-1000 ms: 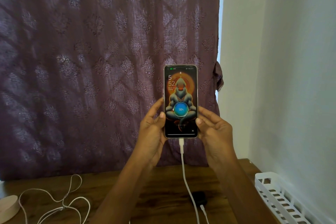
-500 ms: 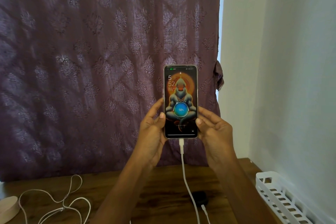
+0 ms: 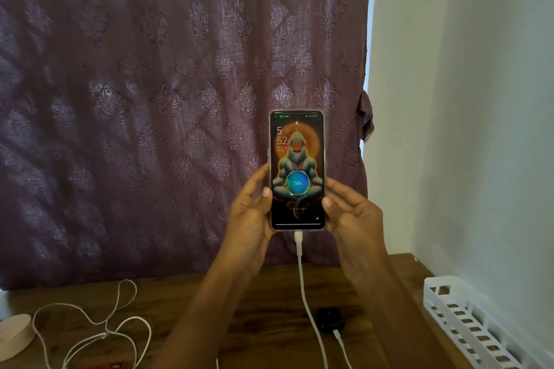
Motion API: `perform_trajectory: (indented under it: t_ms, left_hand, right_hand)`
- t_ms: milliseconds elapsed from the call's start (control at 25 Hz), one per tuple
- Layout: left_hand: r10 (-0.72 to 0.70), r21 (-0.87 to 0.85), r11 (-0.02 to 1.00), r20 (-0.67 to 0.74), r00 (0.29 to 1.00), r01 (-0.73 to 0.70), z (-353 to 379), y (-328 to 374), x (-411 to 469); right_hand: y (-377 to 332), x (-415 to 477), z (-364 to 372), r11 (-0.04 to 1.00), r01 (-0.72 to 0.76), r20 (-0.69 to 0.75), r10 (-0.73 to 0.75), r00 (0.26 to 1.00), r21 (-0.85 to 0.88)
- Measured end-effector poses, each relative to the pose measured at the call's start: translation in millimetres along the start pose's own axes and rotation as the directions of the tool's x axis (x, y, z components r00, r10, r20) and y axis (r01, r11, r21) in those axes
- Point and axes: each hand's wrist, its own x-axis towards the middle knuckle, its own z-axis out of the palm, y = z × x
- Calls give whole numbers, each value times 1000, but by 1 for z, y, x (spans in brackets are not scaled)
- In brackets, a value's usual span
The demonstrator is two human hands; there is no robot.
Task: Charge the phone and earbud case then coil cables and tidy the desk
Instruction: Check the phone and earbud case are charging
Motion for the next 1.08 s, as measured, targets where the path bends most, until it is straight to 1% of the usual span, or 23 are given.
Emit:
perform_trajectory:
  t_ms: [120,360,640,720,840,920,1080]
  left_hand:
    - [-29,28,999,-19,999,30,-10,-10,-3]
    - [-121,57,991,-61,991,125,-34,-41,-17]
    - [-229,73,966,-193,954,247,-68,-89,-42]
    - [-267,95,950,-245,932,297,-79,-107,-51]
    - [-357,108,906,-323,877,409,-101,-135,-70]
    - [-420,146,858,-352,837,492,-115,-151,-84]
    - [-481,274,737,-430,764,617,-134,-177,-107]
  right_hand:
    - [12,-5,-3,998,-35,-4,34,999,-44]
    - [47,-17,-12,981,-186,-63,183,981,-56]
    - [104,-35,-29,920,-383,-122,372,920,-86]
    - [124,-43,-37,888,-447,-136,432,892,-110]
    - [154,-58,-51,827,-546,-167,525,835,-134]
    - [172,-69,-59,778,-603,-189,575,796,-174]
    - [198,-86,-73,673,-685,-221,649,728,-279]
